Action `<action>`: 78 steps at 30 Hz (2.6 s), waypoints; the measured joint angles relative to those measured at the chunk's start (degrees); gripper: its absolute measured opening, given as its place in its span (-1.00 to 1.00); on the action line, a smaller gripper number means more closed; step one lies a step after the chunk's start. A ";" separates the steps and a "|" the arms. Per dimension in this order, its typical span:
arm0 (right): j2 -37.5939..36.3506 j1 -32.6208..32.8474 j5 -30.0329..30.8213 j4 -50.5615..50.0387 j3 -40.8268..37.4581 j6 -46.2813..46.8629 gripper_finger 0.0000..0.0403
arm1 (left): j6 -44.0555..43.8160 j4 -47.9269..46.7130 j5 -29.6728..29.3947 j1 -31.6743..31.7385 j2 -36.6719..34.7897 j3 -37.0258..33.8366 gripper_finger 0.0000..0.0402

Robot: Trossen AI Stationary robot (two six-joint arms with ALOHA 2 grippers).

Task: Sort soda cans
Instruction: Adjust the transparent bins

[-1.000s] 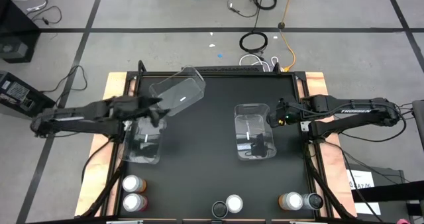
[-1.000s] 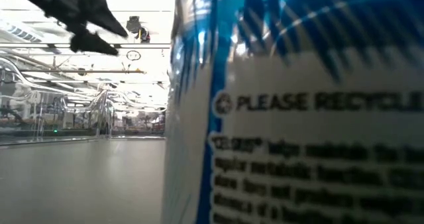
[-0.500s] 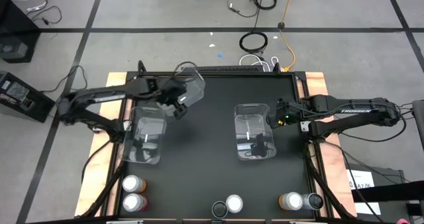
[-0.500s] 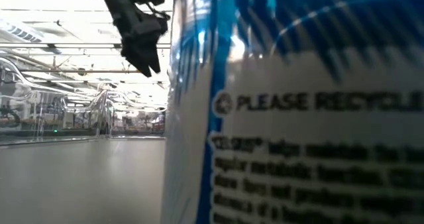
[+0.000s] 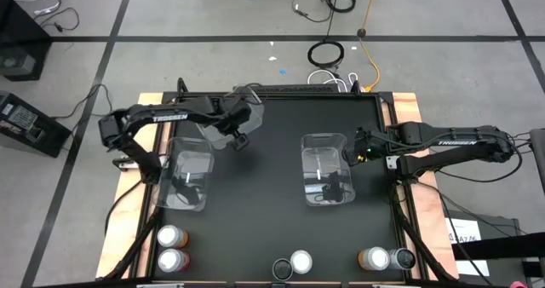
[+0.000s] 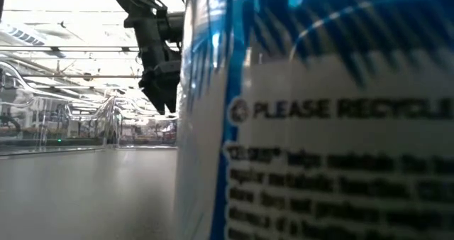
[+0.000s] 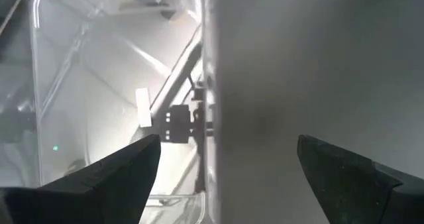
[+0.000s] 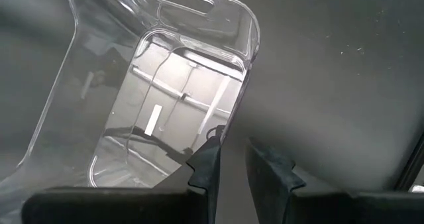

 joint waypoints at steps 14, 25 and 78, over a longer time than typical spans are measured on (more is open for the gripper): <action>0.00 0.00 0.02 0.04 0.00 -0.63 -0.67 | -1.57 0.50 -0.03 1.77 3.38 -0.02 -0.15; 0.00 0.00 0.04 3.09 0.00 -1.88 -0.67 | -3.85 5.99 -0.33 2.31 3.37 -0.02 -0.93; -0.02 0.00 -0.36 3.19 0.00 -7.86 -0.67 | -52.80 1.09 -1.57 -17.61 19.31 22.18 -0.96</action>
